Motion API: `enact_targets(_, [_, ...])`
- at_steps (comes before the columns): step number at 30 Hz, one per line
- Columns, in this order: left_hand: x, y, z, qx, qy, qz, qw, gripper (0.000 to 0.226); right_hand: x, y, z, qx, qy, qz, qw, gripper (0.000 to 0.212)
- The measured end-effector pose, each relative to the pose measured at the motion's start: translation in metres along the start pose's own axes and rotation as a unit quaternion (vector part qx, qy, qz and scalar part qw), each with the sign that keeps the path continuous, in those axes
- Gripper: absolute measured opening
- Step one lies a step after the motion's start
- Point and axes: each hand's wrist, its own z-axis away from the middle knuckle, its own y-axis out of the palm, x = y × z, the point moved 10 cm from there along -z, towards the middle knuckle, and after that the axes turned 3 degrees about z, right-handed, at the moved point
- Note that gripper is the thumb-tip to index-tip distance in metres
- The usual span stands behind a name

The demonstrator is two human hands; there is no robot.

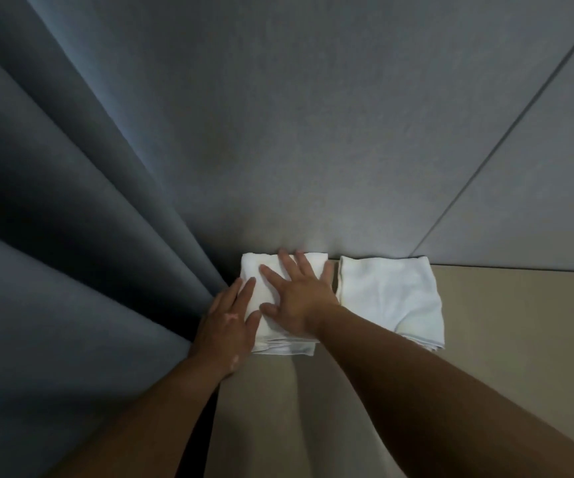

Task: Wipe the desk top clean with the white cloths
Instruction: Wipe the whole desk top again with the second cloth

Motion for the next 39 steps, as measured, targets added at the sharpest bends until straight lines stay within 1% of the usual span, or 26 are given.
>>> enact_targets(2, [0.004,0.003,-0.002,-0.003,0.002,0.008,1.0,0.069,0.002,0.011,-0.002,0.001,0.012,0.006,1.0,0.075])
enact_targets(4, [0.006,0.008,-0.003,-0.001,0.012,0.004,1.0,0.071,0.002,0.014,0.0,-0.021,0.018,0.015,0.999,0.074])
enact_targets(8, [0.002,0.015,0.001,0.005,0.017,-0.028,0.999,0.059,0.003,0.011,0.006,-0.059,0.028,0.023,0.998,0.073])
enact_targets(12, [-0.003,0.017,0.017,0.008,0.019,-0.092,0.996,0.064,0.011,0.019,0.023,-0.079,0.037,0.022,0.996,0.074])
enact_targets(16, [-0.01,0.024,0.058,0.009,0.008,-0.136,0.991,0.064,0.027,0.037,0.06,-0.078,0.02,0.023,0.996,0.073])
enact_targets(18, [-0.009,0.033,0.085,-0.013,0.011,-0.146,0.989,0.064,0.039,0.044,0.09,-0.077,0.005,0.02,0.997,0.072])
enact_targets(21, [-0.007,0.048,0.136,-0.054,0.035,-0.143,0.988,0.062,0.062,0.061,0.144,-0.074,-0.03,-0.007,0.997,0.082])
enact_targets(23, [-0.012,0.057,0.167,-0.11,0.064,-0.122,0.984,0.055,0.073,0.074,0.184,-0.096,-0.046,-0.008,0.994,0.071])
enact_targets(24, [-0.017,0.061,0.18,-0.126,0.08,-0.107,0.983,0.052,0.075,0.078,0.202,-0.112,-0.051,-0.005,0.992,0.065])
enact_targets(26, [-0.023,0.071,0.195,-0.128,0.102,-0.086,0.983,0.052,0.075,0.086,0.223,-0.134,-0.045,0.0,0.99,0.061])
enact_targets(28, [-0.02,0.076,0.193,-0.123,0.107,-0.089,0.983,0.058,0.071,0.086,0.224,-0.145,-0.037,0.004,0.989,0.061])
enact_targets(31, [-0.014,0.072,0.17,-0.1,0.112,-0.114,0.982,0.06,0.067,0.079,0.2,-0.149,-0.034,-0.002,0.988,0.06])
enact_targets(34, [-0.007,0.063,0.131,-0.085,0.121,-0.154,0.977,0.065,0.061,0.071,0.166,-0.148,-0.029,-0.017,0.988,0.061])
enact_targets(37, [0.004,0.055,0.087,-0.061,0.111,-0.174,0.976,0.07,0.052,0.055,0.127,-0.148,-0.022,-0.03,0.988,0.066])
enact_targets(39, [0.007,0.044,0.058,-0.058,0.099,-0.167,0.979,0.071,0.045,0.045,0.098,-0.124,-0.019,-0.028,0.992,0.068])
